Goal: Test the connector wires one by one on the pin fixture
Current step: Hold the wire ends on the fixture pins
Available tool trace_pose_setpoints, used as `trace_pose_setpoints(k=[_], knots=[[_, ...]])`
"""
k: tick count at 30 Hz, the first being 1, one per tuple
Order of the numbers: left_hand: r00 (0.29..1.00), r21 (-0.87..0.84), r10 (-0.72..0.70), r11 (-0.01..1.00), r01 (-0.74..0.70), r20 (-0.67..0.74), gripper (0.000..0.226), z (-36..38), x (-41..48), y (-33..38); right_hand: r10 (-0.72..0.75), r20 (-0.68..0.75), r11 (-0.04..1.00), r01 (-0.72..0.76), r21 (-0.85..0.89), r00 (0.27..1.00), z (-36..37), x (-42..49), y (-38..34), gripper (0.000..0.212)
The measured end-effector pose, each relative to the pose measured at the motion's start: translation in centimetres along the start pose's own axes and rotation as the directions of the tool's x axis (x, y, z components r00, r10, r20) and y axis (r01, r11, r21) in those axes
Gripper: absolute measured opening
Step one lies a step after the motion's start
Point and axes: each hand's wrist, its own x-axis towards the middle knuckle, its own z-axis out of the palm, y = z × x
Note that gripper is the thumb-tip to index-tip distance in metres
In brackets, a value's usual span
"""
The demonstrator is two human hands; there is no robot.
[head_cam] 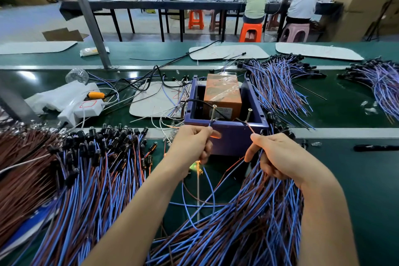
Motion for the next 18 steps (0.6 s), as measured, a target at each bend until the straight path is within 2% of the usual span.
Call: trace_pose_setpoints(k=[18], knots=[[0.999, -0.033, -0.034, 0.999, 0.034, 0.004, 0.032, -0.15, 0.04, 0.16, 0.03, 0.047, 0.999, -0.028, -0.032, 0.998, -0.04, -0.08, 0.06, 0.056]])
